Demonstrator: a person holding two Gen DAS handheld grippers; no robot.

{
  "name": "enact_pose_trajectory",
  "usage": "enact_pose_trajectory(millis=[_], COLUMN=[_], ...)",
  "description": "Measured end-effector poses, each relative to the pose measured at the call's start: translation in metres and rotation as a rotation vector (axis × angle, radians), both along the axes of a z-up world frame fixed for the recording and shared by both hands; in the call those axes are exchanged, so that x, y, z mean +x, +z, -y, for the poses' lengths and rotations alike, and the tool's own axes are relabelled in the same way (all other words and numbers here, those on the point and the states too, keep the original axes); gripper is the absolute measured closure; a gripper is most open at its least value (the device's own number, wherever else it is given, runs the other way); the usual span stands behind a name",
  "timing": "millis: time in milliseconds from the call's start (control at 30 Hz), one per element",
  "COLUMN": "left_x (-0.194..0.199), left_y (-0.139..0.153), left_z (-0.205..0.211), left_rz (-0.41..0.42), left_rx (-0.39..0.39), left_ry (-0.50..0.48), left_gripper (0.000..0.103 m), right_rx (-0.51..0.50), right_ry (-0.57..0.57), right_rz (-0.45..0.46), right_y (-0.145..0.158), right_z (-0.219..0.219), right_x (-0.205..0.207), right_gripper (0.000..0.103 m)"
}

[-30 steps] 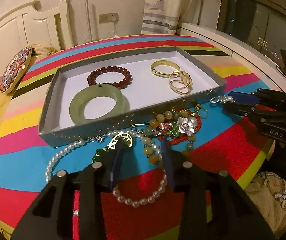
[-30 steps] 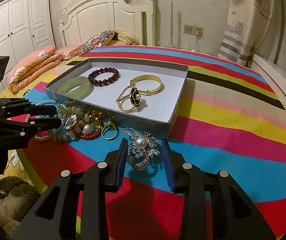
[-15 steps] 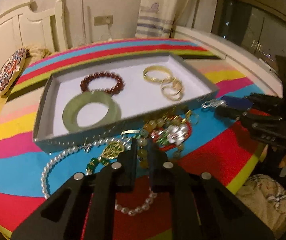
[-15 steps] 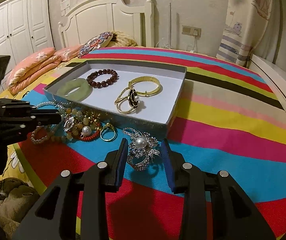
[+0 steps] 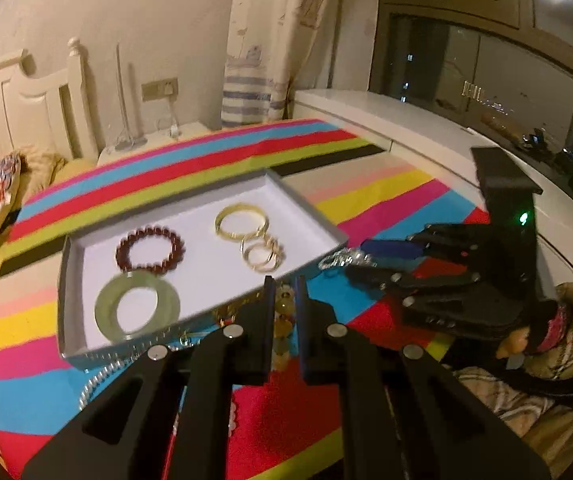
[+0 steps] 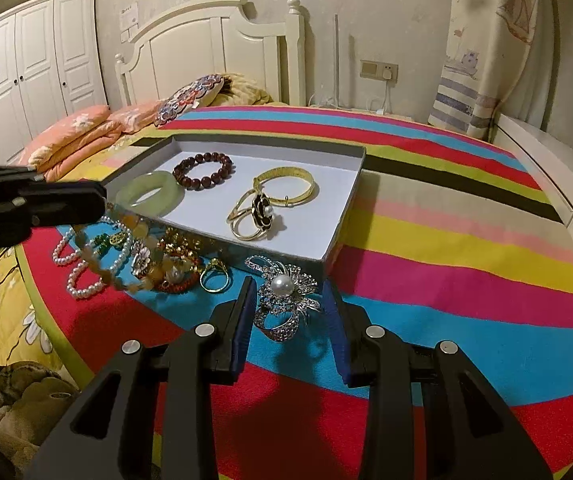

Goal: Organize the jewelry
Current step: 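Grasp and lift the yellow beaded necklace with the left gripper while the right stays at the brooch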

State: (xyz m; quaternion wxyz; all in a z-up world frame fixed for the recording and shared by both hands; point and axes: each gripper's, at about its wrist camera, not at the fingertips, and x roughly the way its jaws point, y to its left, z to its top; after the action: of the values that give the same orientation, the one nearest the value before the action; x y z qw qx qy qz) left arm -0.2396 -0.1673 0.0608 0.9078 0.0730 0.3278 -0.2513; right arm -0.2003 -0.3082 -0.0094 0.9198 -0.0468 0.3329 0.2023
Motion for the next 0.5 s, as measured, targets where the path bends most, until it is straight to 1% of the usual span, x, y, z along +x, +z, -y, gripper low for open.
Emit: enact_pose_trajectory(millis=[233, 500], left_x=[-0.002, 0.002], left_y=[0.031, 0.055], left_z=[0.002, 0.003], left_rz=[0.068, 0.117], left_rx=[0.009, 0.023], left_ry=[-0.008, -0.005], left_gripper=[0.094, 0.094], right_rx=[0.006, -0.003], right_ry=[0.009, 0.016], right_rz=[0.029, 0.053], right_y=[0.008, 0.017], right_z=[-0.001, -0.005], right_x=[-0.005, -0.008], right_gripper=[0.068, 0.068])
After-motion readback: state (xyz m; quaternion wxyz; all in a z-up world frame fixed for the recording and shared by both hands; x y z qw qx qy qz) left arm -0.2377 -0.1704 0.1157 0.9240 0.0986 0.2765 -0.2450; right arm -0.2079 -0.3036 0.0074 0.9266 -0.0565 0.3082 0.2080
